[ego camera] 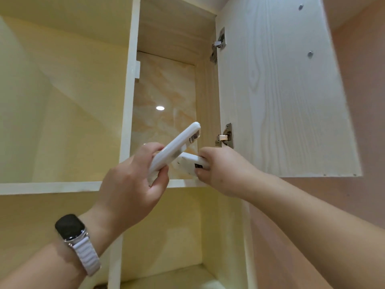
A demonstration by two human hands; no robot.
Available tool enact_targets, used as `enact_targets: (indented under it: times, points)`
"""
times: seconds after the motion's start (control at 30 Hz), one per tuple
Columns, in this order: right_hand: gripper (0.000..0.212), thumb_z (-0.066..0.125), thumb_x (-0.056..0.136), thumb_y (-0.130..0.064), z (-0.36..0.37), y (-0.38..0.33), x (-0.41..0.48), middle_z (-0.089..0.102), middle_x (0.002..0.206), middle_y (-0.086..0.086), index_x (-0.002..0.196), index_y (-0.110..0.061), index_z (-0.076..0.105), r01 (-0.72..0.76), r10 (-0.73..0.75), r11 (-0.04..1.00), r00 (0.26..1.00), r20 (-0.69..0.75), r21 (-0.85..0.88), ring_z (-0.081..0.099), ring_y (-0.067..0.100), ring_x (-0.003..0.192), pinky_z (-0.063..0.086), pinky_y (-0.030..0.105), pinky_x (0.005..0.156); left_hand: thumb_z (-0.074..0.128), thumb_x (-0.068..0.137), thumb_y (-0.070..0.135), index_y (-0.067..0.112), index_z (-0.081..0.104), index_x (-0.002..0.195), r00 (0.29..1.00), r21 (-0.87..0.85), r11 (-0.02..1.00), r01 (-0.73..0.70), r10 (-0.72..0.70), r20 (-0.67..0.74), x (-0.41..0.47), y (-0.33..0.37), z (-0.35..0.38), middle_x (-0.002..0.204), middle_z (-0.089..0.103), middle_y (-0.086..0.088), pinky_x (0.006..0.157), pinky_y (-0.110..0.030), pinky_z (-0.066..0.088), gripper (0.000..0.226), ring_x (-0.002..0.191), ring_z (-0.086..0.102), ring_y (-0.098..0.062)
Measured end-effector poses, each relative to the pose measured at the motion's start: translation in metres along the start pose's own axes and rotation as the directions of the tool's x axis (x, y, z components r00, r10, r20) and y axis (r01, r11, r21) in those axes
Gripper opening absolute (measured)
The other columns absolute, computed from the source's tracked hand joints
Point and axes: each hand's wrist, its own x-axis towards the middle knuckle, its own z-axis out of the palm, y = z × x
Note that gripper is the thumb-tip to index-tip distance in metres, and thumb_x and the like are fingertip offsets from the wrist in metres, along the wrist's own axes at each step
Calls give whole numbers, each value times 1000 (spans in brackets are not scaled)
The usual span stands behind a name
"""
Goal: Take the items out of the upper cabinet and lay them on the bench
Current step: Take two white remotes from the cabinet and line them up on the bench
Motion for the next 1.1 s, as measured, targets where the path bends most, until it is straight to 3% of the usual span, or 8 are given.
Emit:
enact_targets:
  times: [0.1,0.2,0.4,0.57,0.63,0.77,0.87,1.1]
  points:
    - [16,57,89,-31,7,9,-26,56,69,2,81,-20,49,8,20,980,990,-139,199,54,25,61,47,36,54,61,80,28,30,54,106,989,-39,989,146,-146,-1,-14,20,-3,67,59,10,46,-16,35,27,56,48,-18]
    - [11,60,88,-30,18,22,-50,59,67,2,90,-19,57,18,56,928,980,-189,371,55,22,59,48,38,53,68,82,22,34,57,101,955,-94,950,298,-297,24,-28,37,-6,65,59,7,47,-21,40,25,59,53,-16]
    - [5,65,86,-24,43,48,-99,61,66,-2,85,-29,63,-25,159,817,970,-183,576,52,10,57,37,19,48,71,79,13,37,59,90,830,-183,810,557,-548,102,-67,76,-5,85,64,19,57,-11,44,29,75,58,-7]
    - [8,66,85,-27,63,63,-147,64,75,-6,84,-35,63,-128,261,726,960,-98,676,57,12,64,45,29,55,71,82,28,46,58,94,722,-246,679,692,-650,235,-115,107,0,81,68,10,58,-33,55,24,71,66,-13]
    - [8,65,86,-26,68,63,-167,64,78,-5,86,-34,64,-181,298,699,953,-53,692,58,16,69,47,34,59,65,80,36,47,57,96,662,-269,605,749,-682,310,-132,116,7,84,69,10,62,-47,57,22,74,69,-18]
    - [10,64,87,-26,77,55,-203,64,78,-3,85,-36,64,-305,407,668,913,9,679,56,17,65,45,36,58,67,84,29,47,57,95,579,-330,476,815,-684,444,-157,128,17,87,68,12,63,-52,57,23,76,70,-20]
    - [11,65,87,-26,82,45,-228,64,77,-5,86,-37,64,-396,499,664,866,18,635,55,11,62,46,33,58,68,88,18,41,59,93,538,-371,391,842,-662,522,-173,130,21,84,70,13,62,-43,57,25,76,71,-18]
    - [12,65,86,-25,85,5,-284,64,79,0,87,-37,63,-547,661,631,750,-13,550,60,28,69,52,45,58,70,81,25,36,62,92,450,-432,178,884,-573,685,-219,138,12,82,71,13,62,-26,54,18,75,68,-9]
